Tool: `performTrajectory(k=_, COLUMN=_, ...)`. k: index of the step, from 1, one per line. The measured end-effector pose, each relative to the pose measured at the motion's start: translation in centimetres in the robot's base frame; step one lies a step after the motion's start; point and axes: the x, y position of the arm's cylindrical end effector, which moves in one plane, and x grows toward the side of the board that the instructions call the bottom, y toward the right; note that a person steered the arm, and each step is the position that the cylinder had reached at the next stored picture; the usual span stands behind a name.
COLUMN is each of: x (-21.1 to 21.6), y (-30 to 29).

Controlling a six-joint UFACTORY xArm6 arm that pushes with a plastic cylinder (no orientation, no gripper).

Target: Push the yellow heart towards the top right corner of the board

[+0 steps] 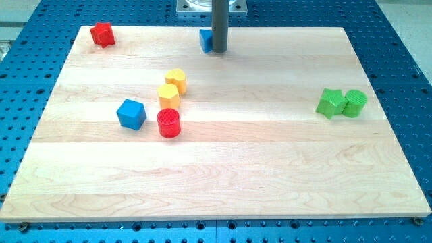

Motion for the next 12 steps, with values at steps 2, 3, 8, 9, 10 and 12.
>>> performTrajectory(k=2, x=3.3, y=-1.6)
performTrajectory(k=3, x=5.1, y=-5.3)
performTrajectory(k=8, x=14.7, y=-10.6)
performTrajectory(k=9, x=14.6, y=-9.8)
performTrajectory(k=10, x=14.6, y=-9.2)
performTrajectory(k=12, x=12.7, y=-3.3)
